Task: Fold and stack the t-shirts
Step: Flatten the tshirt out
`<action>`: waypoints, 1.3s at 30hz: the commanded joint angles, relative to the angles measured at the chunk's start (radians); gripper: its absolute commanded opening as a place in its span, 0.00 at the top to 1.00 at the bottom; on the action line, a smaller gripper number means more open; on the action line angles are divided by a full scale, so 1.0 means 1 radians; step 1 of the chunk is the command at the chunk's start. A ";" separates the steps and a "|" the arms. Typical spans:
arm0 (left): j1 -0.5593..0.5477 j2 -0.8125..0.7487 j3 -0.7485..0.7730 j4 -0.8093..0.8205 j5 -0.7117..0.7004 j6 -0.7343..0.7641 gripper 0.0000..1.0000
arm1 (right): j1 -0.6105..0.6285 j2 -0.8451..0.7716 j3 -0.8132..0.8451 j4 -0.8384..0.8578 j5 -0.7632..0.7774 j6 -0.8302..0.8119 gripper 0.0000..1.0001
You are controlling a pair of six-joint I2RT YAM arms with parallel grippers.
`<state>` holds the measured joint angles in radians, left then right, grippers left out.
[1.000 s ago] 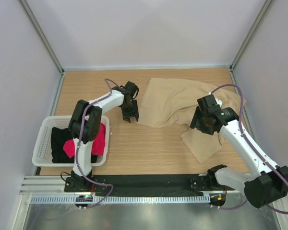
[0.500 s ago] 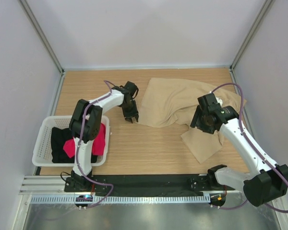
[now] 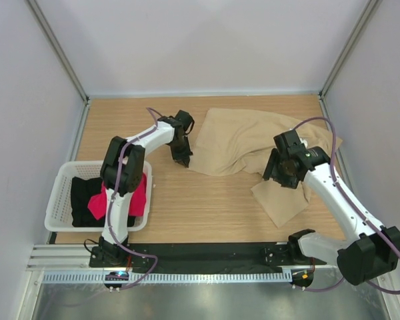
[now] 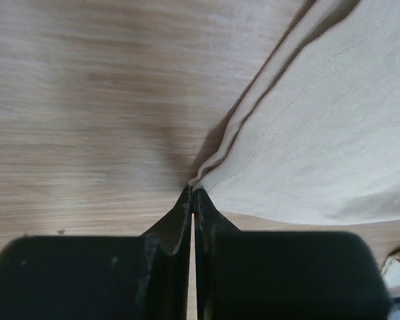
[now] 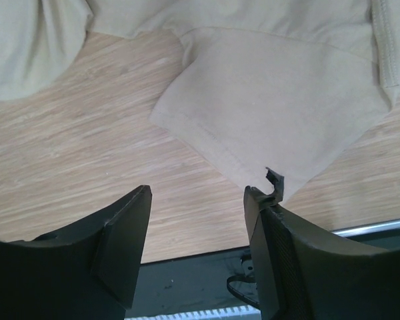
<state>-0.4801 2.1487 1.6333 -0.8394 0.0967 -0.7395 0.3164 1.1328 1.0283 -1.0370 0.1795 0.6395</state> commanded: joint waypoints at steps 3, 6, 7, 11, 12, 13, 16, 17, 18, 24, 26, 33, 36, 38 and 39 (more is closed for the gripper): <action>0.064 -0.067 0.068 -0.017 -0.222 0.072 1.00 | -0.007 0.096 -0.043 -0.052 -0.144 -0.008 0.34; 0.106 -0.137 0.077 -0.038 -0.360 0.103 1.00 | -0.004 0.128 -0.086 -0.051 -0.166 0.006 0.40; 0.115 -0.148 0.083 -0.047 -0.389 0.109 1.00 | -0.004 0.128 -0.094 -0.048 -0.166 0.012 0.43; 0.147 -0.171 0.086 -0.056 -0.400 0.129 1.00 | 0.006 0.140 -0.160 -0.014 -0.167 0.025 0.59; 0.147 -0.173 0.079 -0.053 -0.400 0.129 1.00 | 0.010 0.146 -0.171 -0.009 -0.167 0.028 0.61; 0.150 -0.174 0.074 -0.049 -0.405 0.130 1.00 | 0.015 0.151 -0.189 -0.005 -0.167 0.034 0.66; 0.153 -0.170 0.086 -0.059 -0.474 0.140 1.00 | 0.026 0.154 -0.211 -0.020 -0.144 0.069 0.69; 0.162 -0.170 0.095 -0.069 -0.498 0.143 1.00 | 0.026 0.151 -0.226 -0.029 -0.135 0.075 0.69; 0.173 -0.171 0.100 -0.069 -0.509 0.146 1.00 | 0.024 0.139 -0.234 -0.031 -0.127 0.078 0.68; 0.256 -0.155 0.160 -0.067 -0.443 0.141 1.00 | 0.026 0.166 -0.298 0.029 -0.215 0.078 0.65; 0.256 -0.145 0.172 -0.069 -0.416 0.146 1.00 | 0.035 0.189 -0.309 0.064 -0.224 0.077 0.64; 0.255 -0.171 0.128 -0.038 -0.272 0.153 1.00 | 0.039 0.359 -0.249 0.184 -0.203 0.048 0.63; 0.255 -0.193 0.073 -0.024 -0.227 0.144 1.00 | 0.038 0.450 -0.195 0.235 -0.189 0.037 0.61; 0.256 -0.225 0.028 -0.013 -0.218 0.147 1.00 | 0.039 0.501 -0.133 0.244 -0.184 0.020 0.61; 0.255 -0.236 0.014 -0.009 -0.216 0.153 1.00 | 0.038 0.545 -0.105 0.239 -0.122 0.008 0.60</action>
<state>-0.2234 1.9907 1.6810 -0.8715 -0.1707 -0.5941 0.3515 1.6024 0.8471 -0.9192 -0.0280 0.6758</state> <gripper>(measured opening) 0.005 0.388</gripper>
